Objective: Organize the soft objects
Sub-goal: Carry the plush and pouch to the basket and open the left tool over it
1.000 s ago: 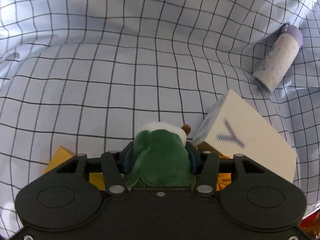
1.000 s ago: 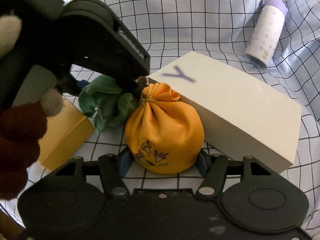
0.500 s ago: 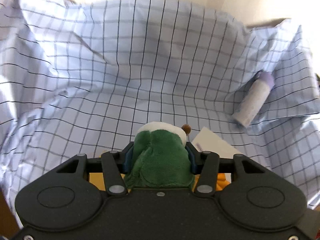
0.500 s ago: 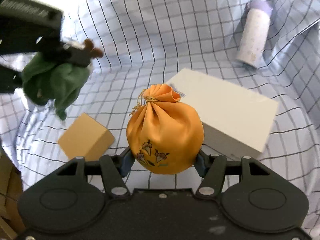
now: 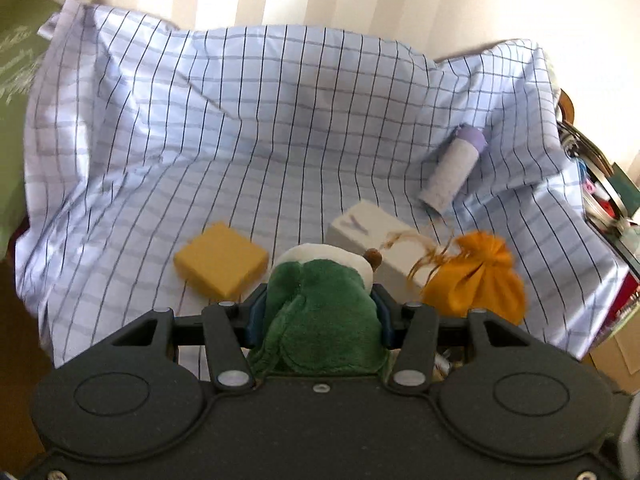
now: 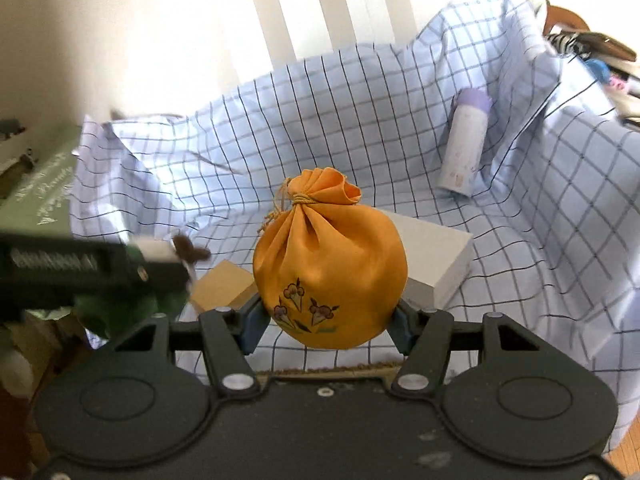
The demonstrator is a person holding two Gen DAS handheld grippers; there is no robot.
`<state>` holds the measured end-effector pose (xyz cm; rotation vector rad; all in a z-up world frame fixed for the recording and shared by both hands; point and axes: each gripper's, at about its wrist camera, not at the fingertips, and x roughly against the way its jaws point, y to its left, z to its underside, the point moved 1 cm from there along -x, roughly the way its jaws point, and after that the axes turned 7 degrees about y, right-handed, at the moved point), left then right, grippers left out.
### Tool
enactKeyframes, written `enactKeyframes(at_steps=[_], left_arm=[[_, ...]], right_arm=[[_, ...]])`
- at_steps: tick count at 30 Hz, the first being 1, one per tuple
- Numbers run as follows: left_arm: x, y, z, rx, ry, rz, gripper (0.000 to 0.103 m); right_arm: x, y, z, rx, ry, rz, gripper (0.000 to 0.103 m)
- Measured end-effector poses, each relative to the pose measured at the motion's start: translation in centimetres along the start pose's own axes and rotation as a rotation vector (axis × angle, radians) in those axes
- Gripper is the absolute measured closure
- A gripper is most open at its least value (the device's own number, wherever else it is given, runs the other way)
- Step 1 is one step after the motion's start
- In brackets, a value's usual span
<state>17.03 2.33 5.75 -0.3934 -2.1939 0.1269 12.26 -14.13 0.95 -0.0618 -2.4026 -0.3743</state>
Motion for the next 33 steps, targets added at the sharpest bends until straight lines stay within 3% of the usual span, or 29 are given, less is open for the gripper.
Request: enactKeyframes(at_steps=[13, 19, 24, 33], left_arm=[[-0.2, 0.4, 6.2, 0.094, 0.031, -0.076, 0.052], [-0.3, -0.3, 6.5, 0.067, 0.006, -0.117, 0.05], [0.6, -0.6, 6.4, 0.073, -0.048, -0.149, 0.035], [2.3, -1.1, 8.2, 0.082, -0.085, -0.16, 0.034]], right_arm=[[5.9, -0.8, 3.9, 0.007, -0.063, -0.009, 0.043], [7.5, -1.0, 5.1, 0.009, -0.077, -0.009, 0.043], [8.2, -1.1, 5.6, 0.017, -0.083, -0.005, 0.043], [7.4, -1.4, 6.5, 0.012, -0.033, 0.002, 0.042]])
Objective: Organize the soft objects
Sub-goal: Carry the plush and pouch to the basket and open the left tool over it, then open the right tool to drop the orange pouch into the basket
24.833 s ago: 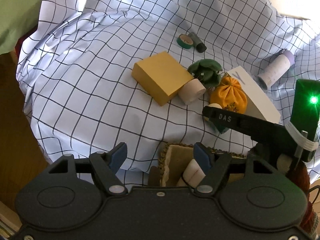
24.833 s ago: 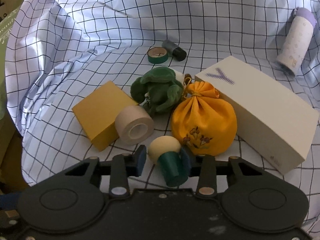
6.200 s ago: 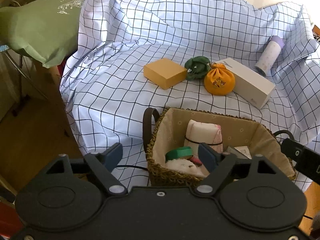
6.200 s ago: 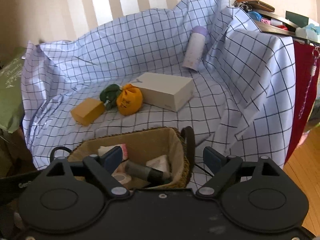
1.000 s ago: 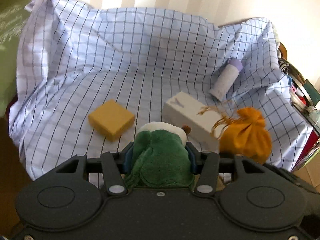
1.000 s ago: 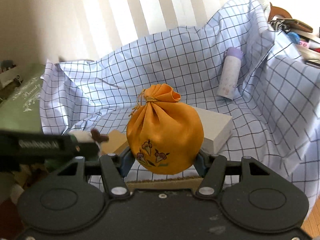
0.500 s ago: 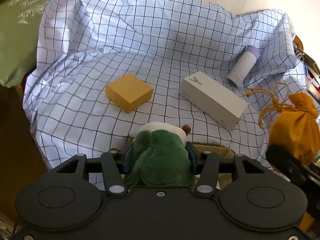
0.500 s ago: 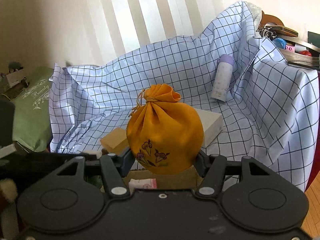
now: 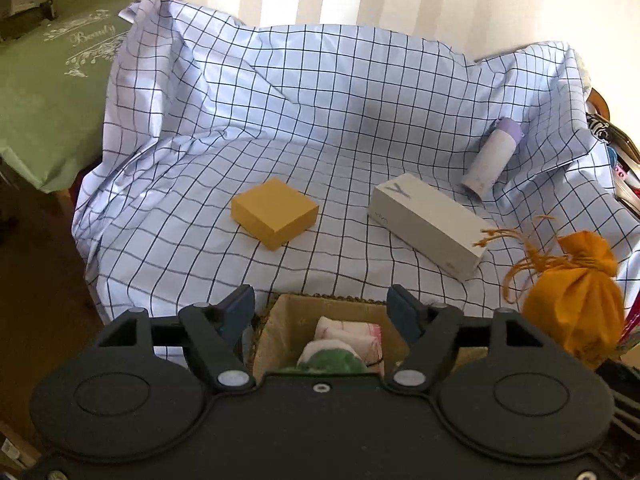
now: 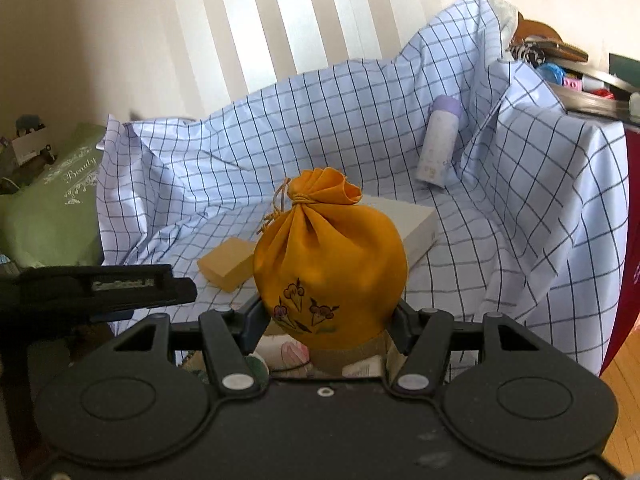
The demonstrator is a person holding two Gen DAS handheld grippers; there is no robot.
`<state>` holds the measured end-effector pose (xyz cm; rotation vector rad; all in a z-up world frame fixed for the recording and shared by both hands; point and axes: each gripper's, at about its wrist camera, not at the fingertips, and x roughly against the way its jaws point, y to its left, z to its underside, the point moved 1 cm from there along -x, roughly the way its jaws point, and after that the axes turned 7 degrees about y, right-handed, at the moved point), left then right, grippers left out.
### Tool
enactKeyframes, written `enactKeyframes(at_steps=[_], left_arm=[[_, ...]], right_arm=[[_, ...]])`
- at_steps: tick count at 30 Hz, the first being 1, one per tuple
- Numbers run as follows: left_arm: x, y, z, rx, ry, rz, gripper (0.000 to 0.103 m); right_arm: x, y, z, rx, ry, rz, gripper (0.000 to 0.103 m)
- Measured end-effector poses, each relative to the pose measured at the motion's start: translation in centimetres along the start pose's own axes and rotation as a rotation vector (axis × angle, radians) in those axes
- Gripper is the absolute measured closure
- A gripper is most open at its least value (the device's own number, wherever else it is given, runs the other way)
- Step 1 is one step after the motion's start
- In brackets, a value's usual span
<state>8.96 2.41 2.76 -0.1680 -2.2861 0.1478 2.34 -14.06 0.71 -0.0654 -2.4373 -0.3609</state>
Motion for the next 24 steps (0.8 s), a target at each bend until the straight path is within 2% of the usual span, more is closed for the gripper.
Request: enactKeyframes(at_steps=[9, 18, 24], left_arm=[[0.5, -0.3, 3.4, 0.031, -0.001, -0.067, 0.034], [0.4, -0.2, 4.5, 0.008, 0.013, -0.109, 0.034], [0.2, -0.3, 4.7, -0.002, 0.027, -0.11, 0.033]], right_arm=[[-0.7, -0.3, 0.8, 0.002, 0.044, 0.034, 0.042], [-1.0, -0.2, 0.8, 0.015, 0.064, 0.036, 0.041], [-1.0, 0.3, 0.9, 0.049, 0.06, 0.035, 0.033]])
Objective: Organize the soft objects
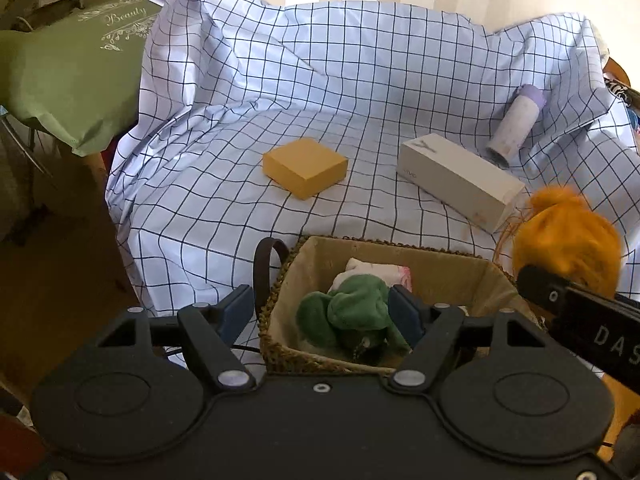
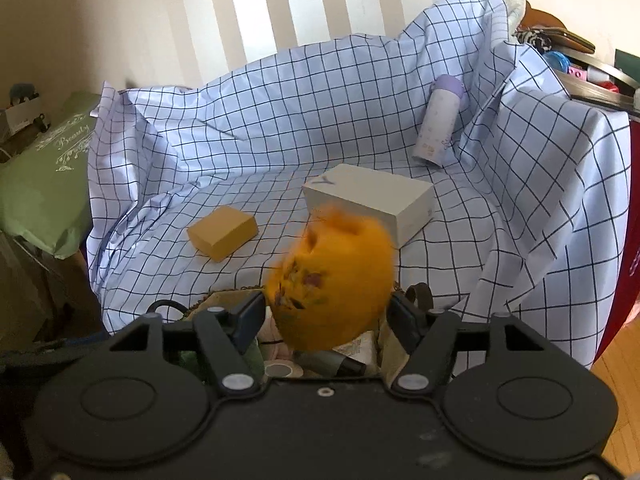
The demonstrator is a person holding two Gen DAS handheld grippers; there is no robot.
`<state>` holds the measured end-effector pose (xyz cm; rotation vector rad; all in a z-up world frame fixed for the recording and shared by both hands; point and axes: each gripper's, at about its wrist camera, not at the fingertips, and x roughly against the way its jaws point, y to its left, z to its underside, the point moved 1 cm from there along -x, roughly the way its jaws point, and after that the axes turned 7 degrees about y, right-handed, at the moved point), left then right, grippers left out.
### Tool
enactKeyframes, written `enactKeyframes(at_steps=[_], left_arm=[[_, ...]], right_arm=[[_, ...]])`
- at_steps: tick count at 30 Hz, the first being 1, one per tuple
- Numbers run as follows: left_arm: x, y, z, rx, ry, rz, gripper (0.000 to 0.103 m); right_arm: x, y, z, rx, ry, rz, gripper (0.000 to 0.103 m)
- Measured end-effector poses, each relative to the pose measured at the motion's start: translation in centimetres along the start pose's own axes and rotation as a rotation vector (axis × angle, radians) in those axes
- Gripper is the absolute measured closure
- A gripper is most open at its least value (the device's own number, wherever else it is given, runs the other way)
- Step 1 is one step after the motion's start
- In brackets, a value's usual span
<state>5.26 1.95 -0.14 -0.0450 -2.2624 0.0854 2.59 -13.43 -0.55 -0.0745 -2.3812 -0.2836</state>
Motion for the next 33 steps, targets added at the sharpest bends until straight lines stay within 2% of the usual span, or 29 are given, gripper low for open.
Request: enactKeyframes(at_steps=[9, 12, 13, 15, 16, 33], left_arm=[[0.0, -0.01, 0.07, -0.003, 0.003, 0.0, 0.033], [-0.06, -0.03, 0.07, -0.003, 0.005, 0.001, 0.033], [-0.1, -0.05, 0.11, -0.003, 0.009, 0.002, 0.032], [-0.15, 0.04, 0.19, -0.001, 0.01, -0.005, 0.023], [-0.09, 0.1, 0.23, -0.001, 0.006, -0.007, 0.022], [-0.16, -0.16, 0.48, -0.018, 0.009, -0.016, 0.021]], right_arm=[[0.09, 0.06, 0.1, 0.015, -0.002, 0.009, 0.028], [-0.06, -0.06, 0.18, 0.009, 0.006, 0.016, 0.022], [-0.11, -0.14, 0.22, 0.006, 0.009, 0.018, 0.022], [-0.22, -0.29, 0.31, 0.001, 0.014, 0.022, 0.022], [-0.27, -0.36, 0.35, -0.003, 0.017, 0.024, 0.022], [-0.56, -0.65, 0.55, -0.021, 0.036, 0.036, 0.021]])
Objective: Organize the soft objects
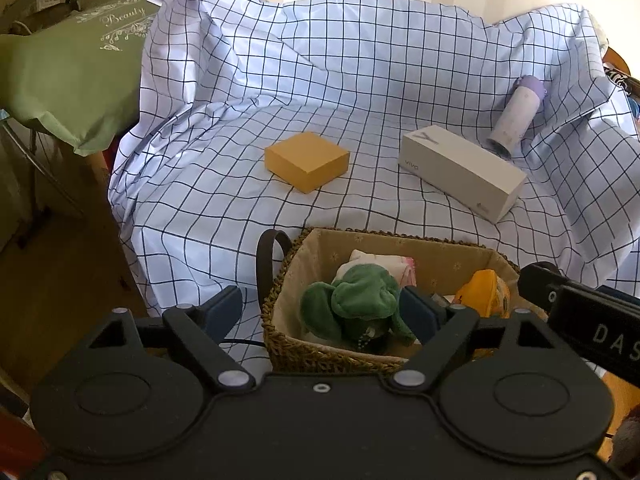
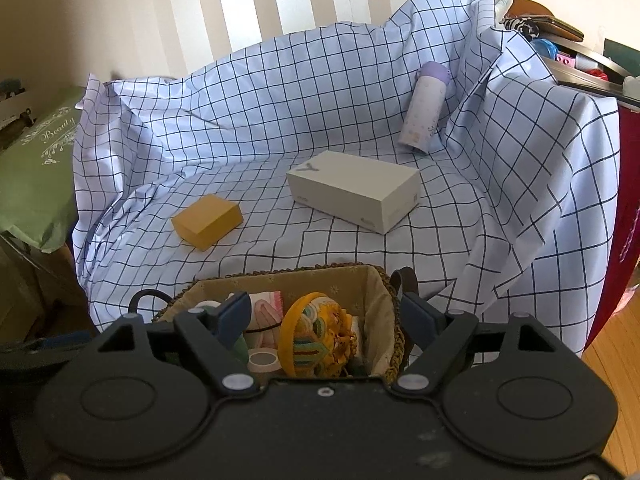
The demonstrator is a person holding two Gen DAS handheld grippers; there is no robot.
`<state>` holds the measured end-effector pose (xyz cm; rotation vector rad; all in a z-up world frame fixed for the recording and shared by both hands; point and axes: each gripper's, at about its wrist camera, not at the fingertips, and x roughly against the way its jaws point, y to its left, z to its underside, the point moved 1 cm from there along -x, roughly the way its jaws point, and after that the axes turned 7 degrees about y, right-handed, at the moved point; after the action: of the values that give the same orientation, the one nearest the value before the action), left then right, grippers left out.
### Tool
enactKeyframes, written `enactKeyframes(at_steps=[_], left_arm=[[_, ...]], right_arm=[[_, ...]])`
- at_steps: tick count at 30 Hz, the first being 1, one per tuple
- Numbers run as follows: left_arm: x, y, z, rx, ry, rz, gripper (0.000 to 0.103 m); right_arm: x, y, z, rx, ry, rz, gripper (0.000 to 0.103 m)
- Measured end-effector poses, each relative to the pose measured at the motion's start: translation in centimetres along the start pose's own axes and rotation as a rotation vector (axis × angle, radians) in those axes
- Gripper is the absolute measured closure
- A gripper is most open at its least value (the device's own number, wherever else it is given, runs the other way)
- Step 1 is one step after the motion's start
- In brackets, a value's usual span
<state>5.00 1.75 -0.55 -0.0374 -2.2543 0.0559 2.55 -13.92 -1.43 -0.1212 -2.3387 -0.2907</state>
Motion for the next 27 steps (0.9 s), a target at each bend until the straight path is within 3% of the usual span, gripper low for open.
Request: enactKeyframes(at_steps=[27], left_arm=[[-0.17, 0.27, 0.22, 0.003, 0.011, -0.025, 0.008]], right_arm=[[-0.43, -0.46, 0.2, -0.013, 0.03, 0.008, 0.018]])
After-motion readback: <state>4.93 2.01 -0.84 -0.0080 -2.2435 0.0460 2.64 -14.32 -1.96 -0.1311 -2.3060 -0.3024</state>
